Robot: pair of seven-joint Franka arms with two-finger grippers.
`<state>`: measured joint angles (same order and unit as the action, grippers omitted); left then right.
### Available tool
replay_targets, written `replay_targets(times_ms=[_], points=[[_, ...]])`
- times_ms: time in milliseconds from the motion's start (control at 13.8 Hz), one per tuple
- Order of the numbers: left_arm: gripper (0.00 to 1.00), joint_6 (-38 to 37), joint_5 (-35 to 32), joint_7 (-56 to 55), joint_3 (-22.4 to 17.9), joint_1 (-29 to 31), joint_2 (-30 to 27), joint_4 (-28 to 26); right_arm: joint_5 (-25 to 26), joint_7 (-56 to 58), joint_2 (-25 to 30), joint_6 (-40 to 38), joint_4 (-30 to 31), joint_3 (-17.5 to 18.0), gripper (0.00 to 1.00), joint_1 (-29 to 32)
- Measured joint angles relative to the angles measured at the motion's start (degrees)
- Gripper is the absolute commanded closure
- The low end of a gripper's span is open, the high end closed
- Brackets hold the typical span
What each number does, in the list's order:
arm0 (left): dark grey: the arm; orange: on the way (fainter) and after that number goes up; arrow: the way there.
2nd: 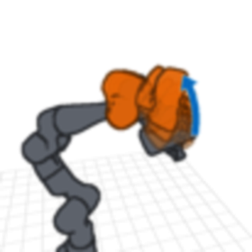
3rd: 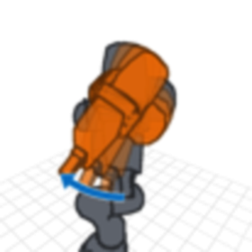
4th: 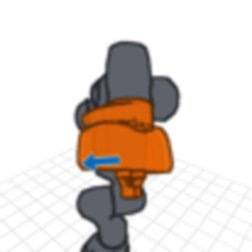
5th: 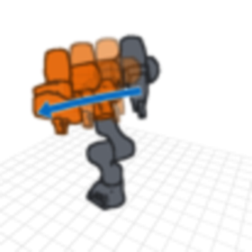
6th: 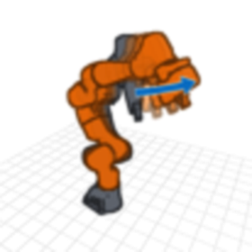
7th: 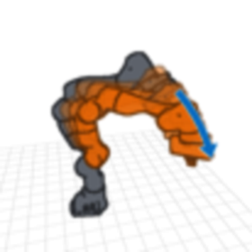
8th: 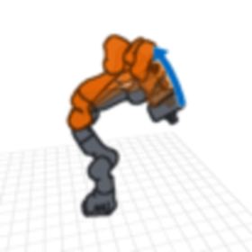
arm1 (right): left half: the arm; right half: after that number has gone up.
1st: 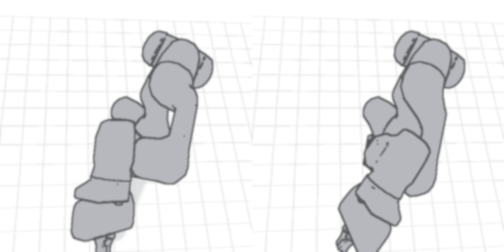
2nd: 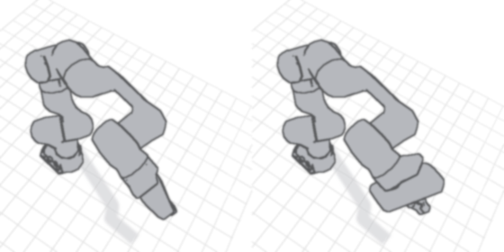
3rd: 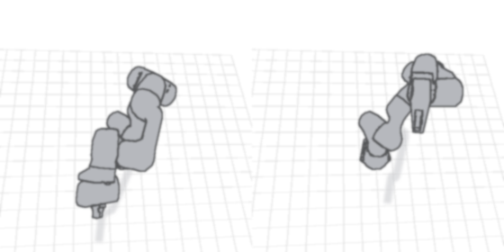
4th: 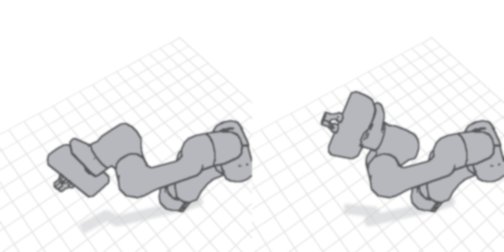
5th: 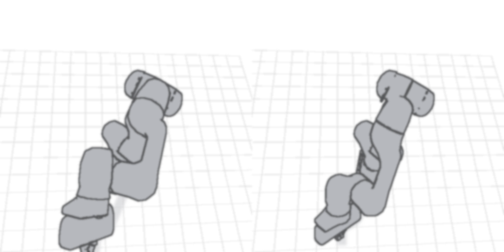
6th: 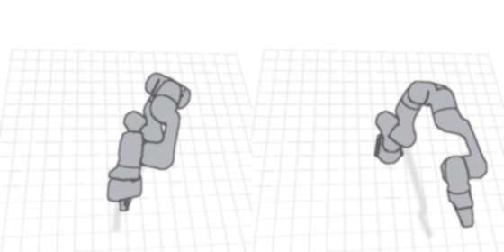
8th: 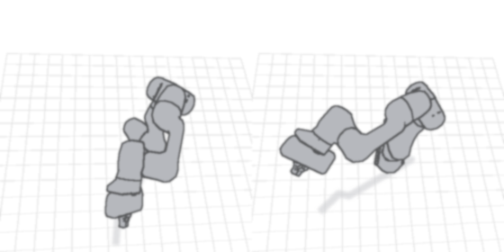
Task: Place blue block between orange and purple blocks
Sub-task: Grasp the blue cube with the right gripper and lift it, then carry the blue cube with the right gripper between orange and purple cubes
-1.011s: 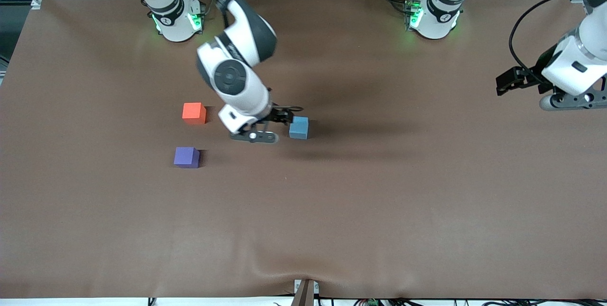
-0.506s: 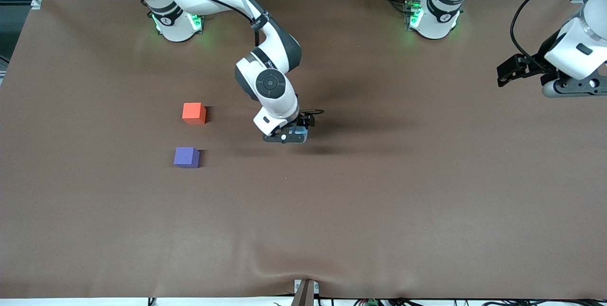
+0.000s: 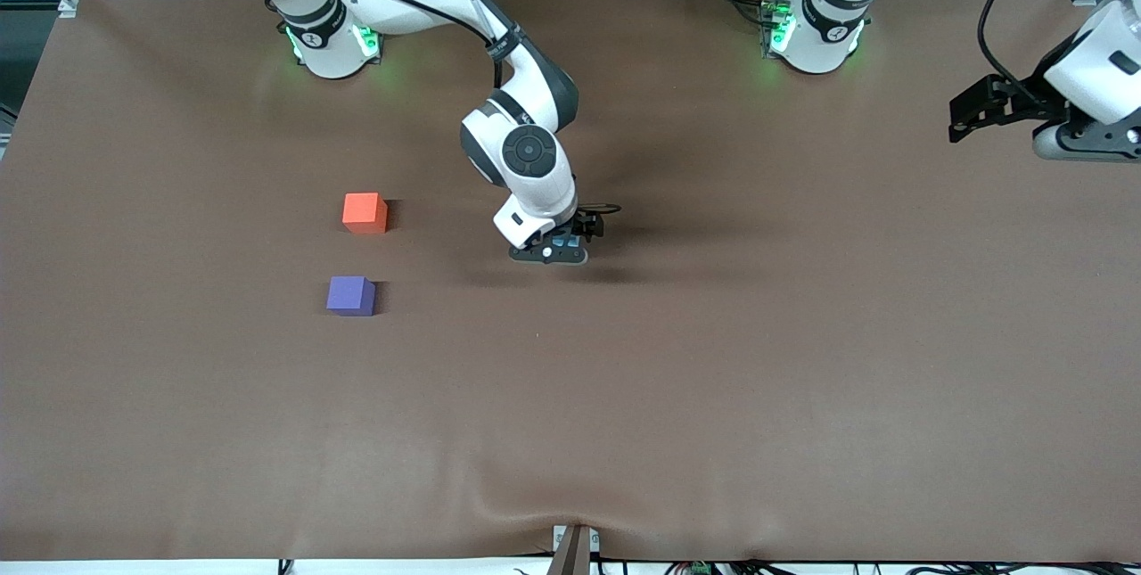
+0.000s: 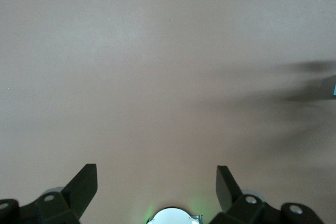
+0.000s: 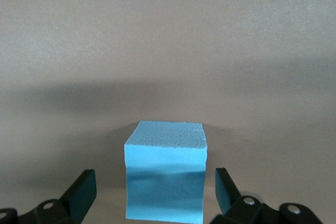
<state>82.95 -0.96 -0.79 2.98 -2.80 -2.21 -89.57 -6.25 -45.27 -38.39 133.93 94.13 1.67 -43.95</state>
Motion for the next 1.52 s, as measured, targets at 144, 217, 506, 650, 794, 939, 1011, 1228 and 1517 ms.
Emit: replay_targets(times_ms=[144, 217, 506, 650, 794, 939, 1011, 1228, 1517], points=[[0.00, 0.0, 0.0, 0.0, -0.1, 0.1, 0.0, 0.1, 0.6, -0.2, -0.2, 0.0, 0.0, 0.0, 0.89, -0.1], [0.00, 0.1, 0.0, 0.0, -0.1, 0.1, 0.1, 0.1, 0.9, -0.2, -0.3, 0.0, 0.0, 0.0, 1.00, -0.1], [0.00, 1.3, 0.0, 0.0, 0.1, -0.1, 1.0, 0.1, 1.0, -0.2, 0.4, -3.5, -1.2, -0.5, 1.00, 0.0], [0.00, 1.5, 0.0, 0.0, 0.2, -0.1, 1.6, 0.1, 1.1, -0.1, 2.9, -11.4, -3.6, -1.3, 1.00, 1.8], [0.00, 1.7, 0.0, 0.0, 0.2, -0.1, 1.9, 0.1, 1.1, 3.7, 7.6, -19.4, -4.7, -1.5, 1.00, 6.1], [0.00, 1.9, 0.0, 0.0, 0.2, -0.1, 1.9, 0.3, 1.1, 11.0, 12.6, -25.1, -3.9, -1.6, 1.00, 11.6], [0.00, 2.0, 0.0, 0.0, 0.2, -0.1, 1.9, 0.3, 1.1, 14.8, 15.1, -25.8, -2.0, -1.7, 1.00, 14.6], [0.00, 2.2, 0.0, 0.0, 0.2, 0.0, 1.9, 0.4, 1.1, 25.3, 21.4, -23.4, 7.4, -1.7, 1.00, 22.7], [0.00, 2.4, 0.0, 0.0, 0.1, 0.1, 1.9, 0.4, 1.0, 33.4, 26.4, -13.3, 22.3, -1.7, 1.00, 29.5]])
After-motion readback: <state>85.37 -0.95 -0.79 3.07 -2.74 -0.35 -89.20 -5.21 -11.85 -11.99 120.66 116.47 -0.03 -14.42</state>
